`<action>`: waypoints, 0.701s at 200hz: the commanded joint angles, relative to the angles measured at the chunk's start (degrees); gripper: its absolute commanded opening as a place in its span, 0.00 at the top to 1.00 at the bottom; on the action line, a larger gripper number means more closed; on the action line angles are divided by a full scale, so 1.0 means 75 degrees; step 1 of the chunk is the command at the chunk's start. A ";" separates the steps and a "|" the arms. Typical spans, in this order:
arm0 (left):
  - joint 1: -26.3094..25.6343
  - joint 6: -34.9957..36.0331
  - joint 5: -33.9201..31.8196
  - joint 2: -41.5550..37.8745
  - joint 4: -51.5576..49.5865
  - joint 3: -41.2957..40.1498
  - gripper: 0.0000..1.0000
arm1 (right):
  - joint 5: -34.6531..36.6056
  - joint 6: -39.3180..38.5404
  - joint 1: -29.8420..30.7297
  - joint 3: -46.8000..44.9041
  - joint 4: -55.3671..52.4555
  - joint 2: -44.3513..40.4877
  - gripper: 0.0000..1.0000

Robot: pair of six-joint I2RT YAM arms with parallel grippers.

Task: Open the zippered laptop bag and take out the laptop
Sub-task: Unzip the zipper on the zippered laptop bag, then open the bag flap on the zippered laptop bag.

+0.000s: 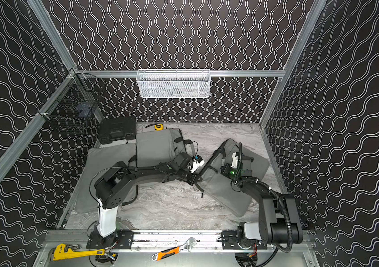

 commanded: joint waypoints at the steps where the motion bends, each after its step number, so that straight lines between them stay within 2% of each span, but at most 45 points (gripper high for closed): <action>1: -0.0015 -0.0417 0.0174 -0.0327 0.0791 -0.0161 1.00 | -0.0304 -0.0081 0.0008 0.0846 -0.1046 0.0104 0.62; 7: -0.0040 -0.0496 0.0112 -0.0453 0.0915 -0.0282 1.00 | -0.0422 -0.0193 0.0019 0.1175 -0.1371 0.0171 0.54; 15: -0.0068 -0.0609 -0.0025 -0.0591 0.1081 -0.0443 1.00 | -0.0439 -0.0358 0.0037 0.1560 -0.1829 0.0261 0.49; 37: -0.0162 -0.1039 -0.0357 -0.0694 0.1567 -0.0736 1.00 | 0.0012 -0.0880 0.0053 0.2457 -0.3130 0.0415 0.45; 57: -0.0315 -0.1422 -0.0607 -0.0697 0.1902 -0.0960 1.00 | 0.0793 -0.1161 0.0151 0.2912 -0.3900 0.0262 0.44; 81: -0.0644 -0.1504 -0.0988 -0.0706 0.2024 -0.1137 1.00 | 0.1653 -0.1175 0.0531 0.3144 -0.4040 0.0008 0.40; 91: -0.0703 -0.1579 -0.1009 -0.0683 0.1840 -0.1028 1.00 | 0.1664 -0.0990 0.0644 0.3166 -0.3995 0.0071 0.39; 109: -0.0876 -0.1484 -0.1281 -0.0770 0.1623 -0.0897 1.00 | 0.1327 -0.0825 0.0905 0.3759 -0.4196 0.0553 0.38; 122: -0.0996 -0.1381 -0.1539 -0.0773 0.1673 -0.0878 1.00 | 0.1859 -0.0935 0.1319 0.3976 -0.4236 0.0943 0.37; 140: -0.1003 -0.1816 -0.1561 -0.0624 0.2240 -0.1079 1.00 | 0.2428 -0.0942 0.1630 0.4029 -0.4136 0.1531 0.36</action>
